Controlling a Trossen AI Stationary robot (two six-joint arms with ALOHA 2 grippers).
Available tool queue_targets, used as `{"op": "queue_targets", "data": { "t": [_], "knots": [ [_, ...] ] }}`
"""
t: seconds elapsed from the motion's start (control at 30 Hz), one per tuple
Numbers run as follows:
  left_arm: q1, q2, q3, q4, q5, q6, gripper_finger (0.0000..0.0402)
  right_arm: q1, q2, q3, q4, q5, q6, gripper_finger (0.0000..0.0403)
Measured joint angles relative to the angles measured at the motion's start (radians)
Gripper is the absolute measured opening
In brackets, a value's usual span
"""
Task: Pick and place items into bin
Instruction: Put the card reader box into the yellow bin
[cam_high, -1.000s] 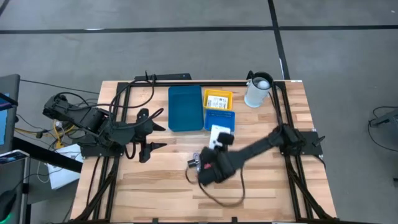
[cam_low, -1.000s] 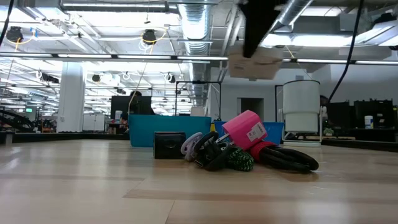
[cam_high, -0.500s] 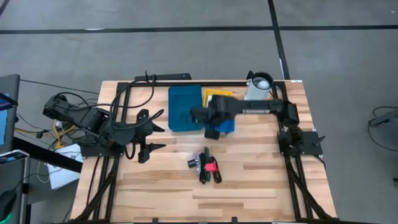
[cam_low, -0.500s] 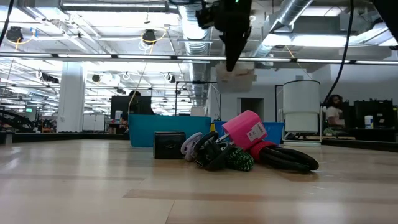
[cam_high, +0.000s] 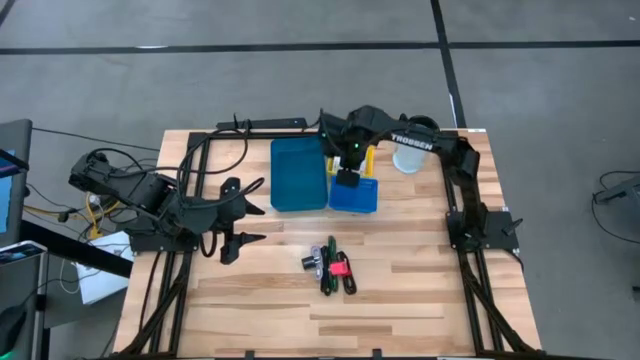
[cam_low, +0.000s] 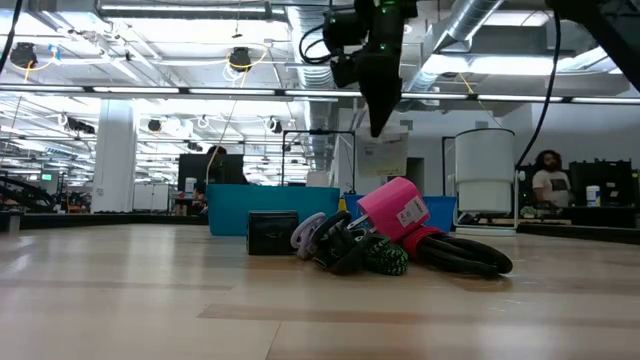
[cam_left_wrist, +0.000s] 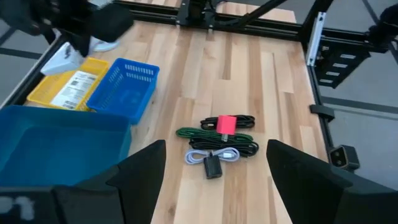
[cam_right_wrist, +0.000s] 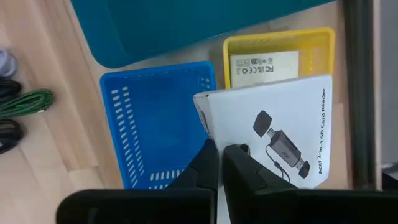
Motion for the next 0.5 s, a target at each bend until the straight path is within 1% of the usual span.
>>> {"op": "queue_targets", "data": {
  "t": [0.17,0.33,0.5],
  "knots": [
    [0.0,0.0,0.0,0.0,0.008,0.0,0.0268,-0.054,0.0,0.0,0.0,-0.106,-0.051,0.0],
    [0.0,0.0,0.0,-0.001,0.038,0.0,0.0268,-0.088,0.0,0.0,0.0,-0.202,-0.091,0.0],
    [0.0,0.0,0.0,-0.001,0.04,0.021,0.0268,-0.122,0.001,0.0,0.0,-0.238,-0.115,0.0]
  ]
}}
